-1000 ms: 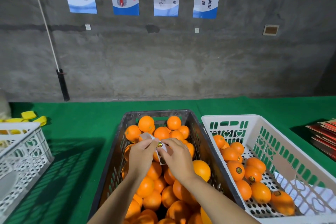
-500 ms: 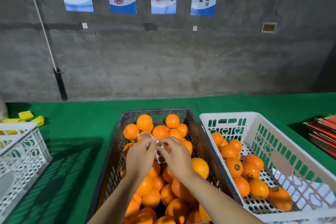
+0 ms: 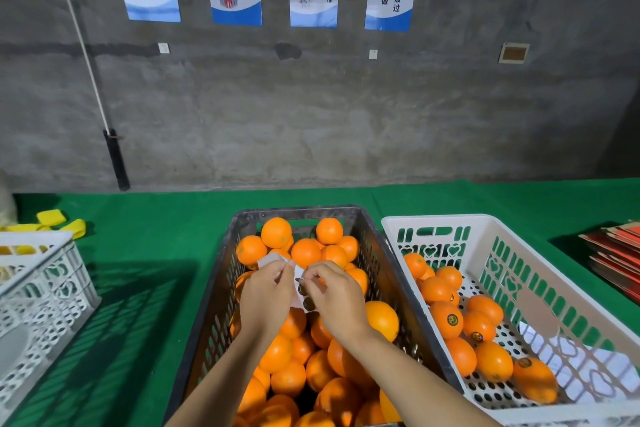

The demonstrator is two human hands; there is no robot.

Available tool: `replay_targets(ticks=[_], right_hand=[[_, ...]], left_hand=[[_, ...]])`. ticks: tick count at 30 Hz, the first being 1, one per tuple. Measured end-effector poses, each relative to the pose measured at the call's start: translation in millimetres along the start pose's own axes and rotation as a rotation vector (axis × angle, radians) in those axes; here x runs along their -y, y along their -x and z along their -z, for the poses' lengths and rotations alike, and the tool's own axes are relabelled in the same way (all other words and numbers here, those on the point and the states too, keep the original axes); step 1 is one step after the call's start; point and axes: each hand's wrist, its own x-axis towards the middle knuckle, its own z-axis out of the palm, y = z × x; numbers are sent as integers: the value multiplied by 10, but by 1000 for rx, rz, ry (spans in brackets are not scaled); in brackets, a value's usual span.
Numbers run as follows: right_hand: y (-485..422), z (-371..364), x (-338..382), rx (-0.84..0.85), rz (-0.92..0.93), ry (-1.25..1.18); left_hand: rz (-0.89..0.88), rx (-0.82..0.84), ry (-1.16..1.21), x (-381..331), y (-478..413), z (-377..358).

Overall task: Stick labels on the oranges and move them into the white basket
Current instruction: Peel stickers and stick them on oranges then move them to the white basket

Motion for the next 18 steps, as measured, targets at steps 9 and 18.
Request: replay_targets(ticks=[9,18], right_hand=[[-50,86,-111,171,-406,-56],[-210,382,-67,541,-365,415]], left_hand=[[298,-335,173,-81,-51,100],[425,-366,349,-87,-92,191]])
